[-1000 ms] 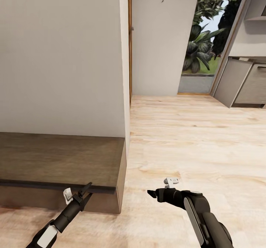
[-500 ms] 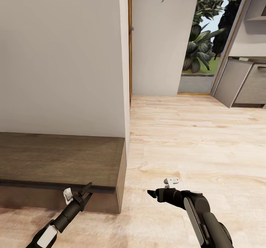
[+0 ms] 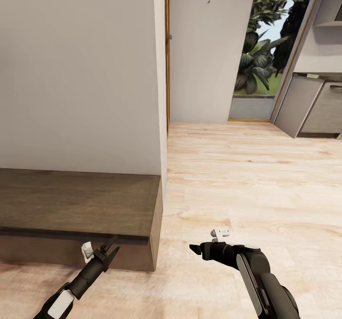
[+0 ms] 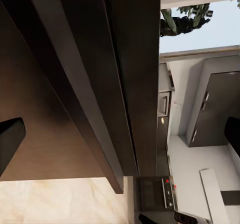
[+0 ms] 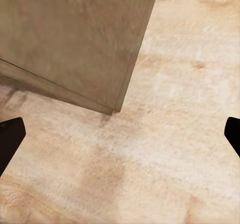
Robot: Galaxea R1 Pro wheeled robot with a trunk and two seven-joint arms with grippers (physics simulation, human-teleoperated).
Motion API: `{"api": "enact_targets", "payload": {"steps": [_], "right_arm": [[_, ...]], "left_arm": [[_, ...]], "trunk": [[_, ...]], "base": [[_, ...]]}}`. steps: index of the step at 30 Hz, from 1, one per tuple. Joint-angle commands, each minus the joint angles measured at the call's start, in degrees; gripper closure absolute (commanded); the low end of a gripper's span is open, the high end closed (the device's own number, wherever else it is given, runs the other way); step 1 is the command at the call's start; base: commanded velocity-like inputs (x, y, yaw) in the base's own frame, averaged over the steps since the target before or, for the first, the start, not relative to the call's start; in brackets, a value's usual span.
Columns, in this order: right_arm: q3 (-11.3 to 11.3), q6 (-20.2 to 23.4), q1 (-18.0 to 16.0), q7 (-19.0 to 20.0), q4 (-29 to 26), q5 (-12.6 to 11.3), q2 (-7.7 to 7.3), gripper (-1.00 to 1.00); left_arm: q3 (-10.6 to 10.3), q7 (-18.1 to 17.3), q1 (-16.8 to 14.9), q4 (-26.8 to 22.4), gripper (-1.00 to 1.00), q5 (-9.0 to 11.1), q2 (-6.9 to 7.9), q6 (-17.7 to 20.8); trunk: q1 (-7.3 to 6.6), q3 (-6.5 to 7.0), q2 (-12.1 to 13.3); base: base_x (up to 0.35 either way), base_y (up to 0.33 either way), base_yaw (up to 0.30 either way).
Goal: Place each of the two pumpkins and all three candles from the living room inside a cabinet in the living room (use any cabinet), then make sure every cabinet is closed, and position the cauldron so it is next to a table in the living room.
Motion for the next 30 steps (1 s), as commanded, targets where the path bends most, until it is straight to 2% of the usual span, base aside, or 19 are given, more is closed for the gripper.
{"api": "enact_targets", "payload": {"steps": [1, 5, 14, 30], "right_arm": [[0.0, 0.3, 0.0, 0.0, 0.0, -0.3, 0.02, -1.0], [0.0, 0.3, 0.0, 0.0, 0.0, -0.3, 0.02, -1.0], [0.0, 0.3, 0.0, 0.0, 0.0, -0.3, 0.02, -1.0], [0.0, 0.3, 0.0, 0.0, 0.0, -0.3, 0.02, -1.0]], "left_arm": [[0.1, -0.2, 0.0, 0.0, -1.0, 0.2, 0.0, 0.5], [0.1, -0.2, 0.0, 0.0, -1.0, 0.2, 0.0, 0.5], [0.1, -0.2, 0.0, 0.0, -1.0, 0.2, 0.0, 0.5], [0.1, -0.4, 0.0, 0.0, -1.0, 0.2, 0.0, 0.5]], "trunk": [[-0.01, -0.05, 0.0], [-0.01, -0.05, 0.0], [0.22, -2.04, -0.1], [0.22, -2.04, -0.1]], "base": [[-0.002, 0.0, 0.0], [0.0, 0.0, 0.0], [0.0, 0.0, 0.0], [0.0, 0.0, 0.0]]}}
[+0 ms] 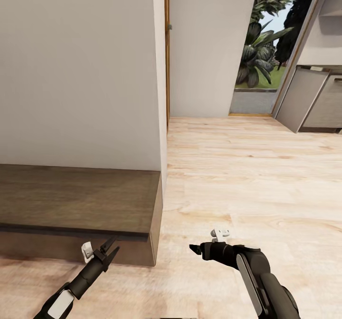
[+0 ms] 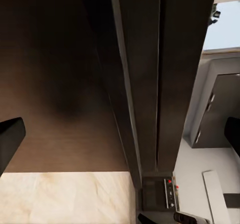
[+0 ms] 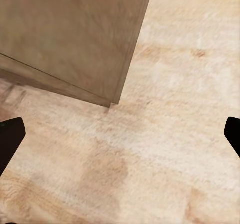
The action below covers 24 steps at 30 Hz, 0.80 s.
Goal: Place each of the two pumpkins and all three candles from the living room inside a cabinet in the living room (use any cabinet), then make sure every cabinet is closed, and position the cauldron so it is next to a table in the living room.
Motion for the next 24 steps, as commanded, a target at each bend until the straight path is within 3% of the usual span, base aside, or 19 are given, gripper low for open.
{"api": "enact_targets", "payload": {"steps": [1, 8, 24], "right_arm": [[0.0, 0.3, 0.0, 0.0, 0.0, -0.3, 0.02, -1.0], [-0.1, 0.3, 0.0, 0.0, 0.0, -0.3, 0.02, -1.0], [-0.1, 0.3, 0.0, 0.0, 0.0, -0.3, 0.02, -1.0]], "left_arm": [[0.1, -0.2, 0.0, 0.0, -1.0, 0.2, 0.0, 0.5], [0.1, -0.3, 0.0, 0.0, -1.0, 0.2, 0.0, 0.5], [0.1, -0.4, 0.0, 0.0, -1.0, 0.3, 0.38, 0.7]], "trunk": [[-0.01, -0.05, 0.0], [0.14, -1.38, -0.1], [0.14, -1.38, -0.1]], "base": [[0.0, 0.0, 0.0], [0.0, 0.0, 0.0], [0.0, 0.0, 0.0]]}}
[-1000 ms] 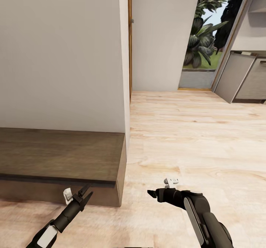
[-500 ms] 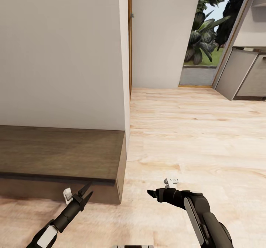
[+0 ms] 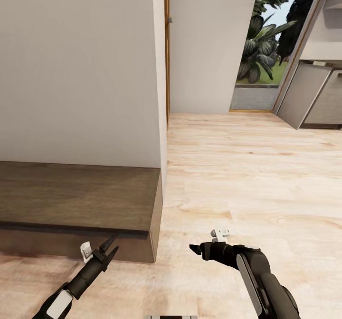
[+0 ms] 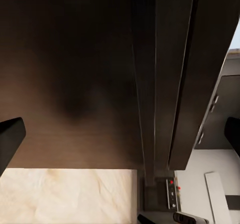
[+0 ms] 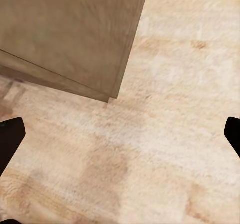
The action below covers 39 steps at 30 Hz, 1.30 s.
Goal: Place each of the two pumpkins and all three candles from the living room inside a cabinet in the living room (use any cabinet), then make sure every cabinet is closed, and position the cauldron so it is next to a table in the living room.
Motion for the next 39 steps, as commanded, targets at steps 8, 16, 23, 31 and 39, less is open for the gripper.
{"api": "enact_targets", "payload": {"steps": [8, 16, 23, 31, 39], "right_arm": [[0.0, 0.3, 0.0, 0.0, 0.0, -0.3, 0.02, -1.0], [0.0, 0.3, 0.0, 0.0, 0.0, -0.3, 0.02, -1.0], [0.0, 0.3, 0.0, 0.0, 0.0, -0.3, 0.02, -1.0], [0.0, 0.3, 0.0, 0.0, 0.0, -0.3, 0.02, -1.0], [0.0, 0.3, 0.0, 0.0, 0.0, -0.3, 0.02, -1.0]], "left_arm": [[0.1, -0.3, 0.0, 0.0, -1.0, 0.2, 0.05, 0.3], [0.1, -0.3, 0.0, 0.0, -1.0, 0.2, 0.05, 0.4], [0.1, -0.3, 0.0, 0.1, -1.0, 0.2, 0.05, 0.3], [0.1, -0.3, 0.0, 0.2, -1.0, 0.2, 0.05, 0.4], [0.1, -0.3, 0.0, 0.2, -1.0, 0.2, 0.05, 0.4]], "trunk": [[-0.01, -0.05, 0.0], [-0.01, -0.05, 0.0], [-0.01, -0.05, 0.0], [-0.01, -0.05, 0.0], [-0.01, -0.05, 0.0]], "base": [[0.074, -0.034, 0.0], [0.019, -0.008, 0.0], [0.0, 0.0, 0.0], [0.0, 0.0, 0.0], [0.0, 0.0, 0.0]]}}
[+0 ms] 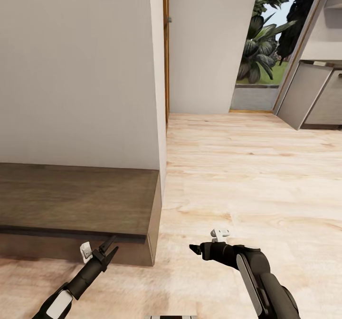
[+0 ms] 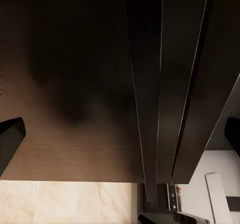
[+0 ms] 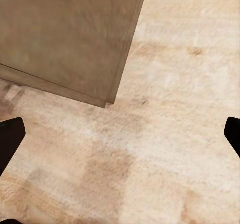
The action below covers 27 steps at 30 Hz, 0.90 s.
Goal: Place each of the two pumpkins and all three candles from the living room inside a cabinet in the living room (use any cabinet), then make sure every cabinet is closed, and position the cauldron so it is next to a table in the living room.
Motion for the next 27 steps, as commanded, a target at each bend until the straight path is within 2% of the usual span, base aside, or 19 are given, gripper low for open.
{"api": "enact_targets", "payload": {"steps": [1, 4, 5, 27], "right_arm": [[0.0, 0.3, 0.0, 0.0, 0.0, -0.3, 0.02, -1.0], [0.0, 0.3, 0.0, 0.0, 0.0, -0.3, 0.02, -1.0], [0.0, 0.3, 0.0, 0.0, 0.0, -0.3, 0.02, -1.0], [0.0, 0.3, 0.0, 0.0, 0.0, -0.3, 0.02, -1.0]], "left_arm": [[0.1, -0.1, 0.0, 0.0, -1.0, 0.2, 0.0, 0.5], [0.1, -0.1, 0.0, 0.0, -1.0, 0.2, 0.0, 0.5], [0.1, -0.1, 0.0, 0.0, 1.0, 0.2, 0.0, 0.5], [0.1, -0.1, 0.0, 0.0, 1.0, 0.2, 0.0, 0.4]], "trunk": [[-0.01, -0.05, 0.0], [-0.01, -0.05, 0.0], [-0.01, -0.05, 0.0], [-0.01, -0.05, 0.0]], "base": [[0.0, 0.0, 0.0], [0.0, 0.0, 0.0], [0.0, 0.0, 0.0], [0.0, 0.0, 0.0]]}}
